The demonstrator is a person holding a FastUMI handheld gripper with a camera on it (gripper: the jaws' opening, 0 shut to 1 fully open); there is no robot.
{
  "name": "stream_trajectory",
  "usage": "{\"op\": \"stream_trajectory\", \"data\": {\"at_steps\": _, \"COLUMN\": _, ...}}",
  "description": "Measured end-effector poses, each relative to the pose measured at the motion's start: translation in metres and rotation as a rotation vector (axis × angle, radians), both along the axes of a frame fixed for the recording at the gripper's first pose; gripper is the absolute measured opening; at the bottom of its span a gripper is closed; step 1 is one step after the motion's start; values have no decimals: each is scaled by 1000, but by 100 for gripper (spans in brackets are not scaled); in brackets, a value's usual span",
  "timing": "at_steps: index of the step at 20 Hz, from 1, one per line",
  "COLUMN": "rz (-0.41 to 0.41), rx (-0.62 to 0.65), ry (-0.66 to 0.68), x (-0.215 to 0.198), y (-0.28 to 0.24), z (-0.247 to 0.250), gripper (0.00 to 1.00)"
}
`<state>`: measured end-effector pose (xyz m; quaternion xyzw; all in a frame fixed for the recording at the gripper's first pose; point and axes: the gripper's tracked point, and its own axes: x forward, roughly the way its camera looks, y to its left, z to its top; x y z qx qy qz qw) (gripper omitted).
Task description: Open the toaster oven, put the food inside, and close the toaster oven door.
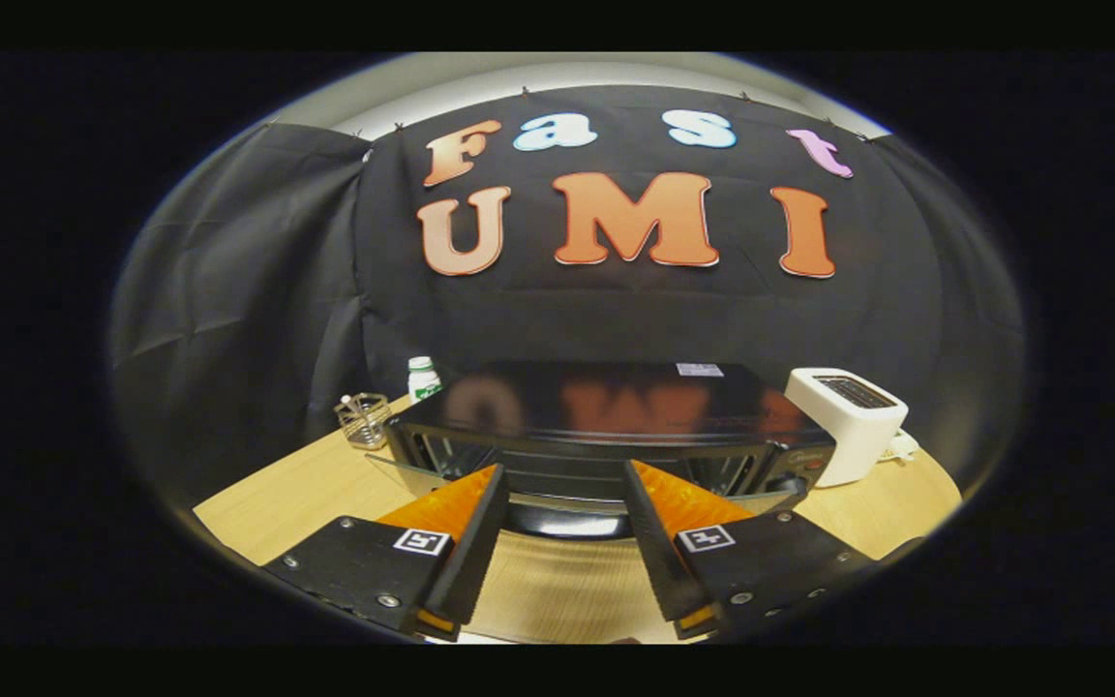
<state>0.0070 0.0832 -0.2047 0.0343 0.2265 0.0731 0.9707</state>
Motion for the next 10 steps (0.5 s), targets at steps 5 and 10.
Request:
{"op": "stream_trajectory", "data": {"at_steps": 5, "rz": 62, "rx": 95, "ry": 139, "x": -62, "y": 11, "z": -40, "gripper": 71}}
{"op": "stream_trajectory", "data": {"at_steps": 10, "rz": 98, "rx": 171, "ry": 243, "x": -88, "y": 19, "z": -76, "gripper": 70}}
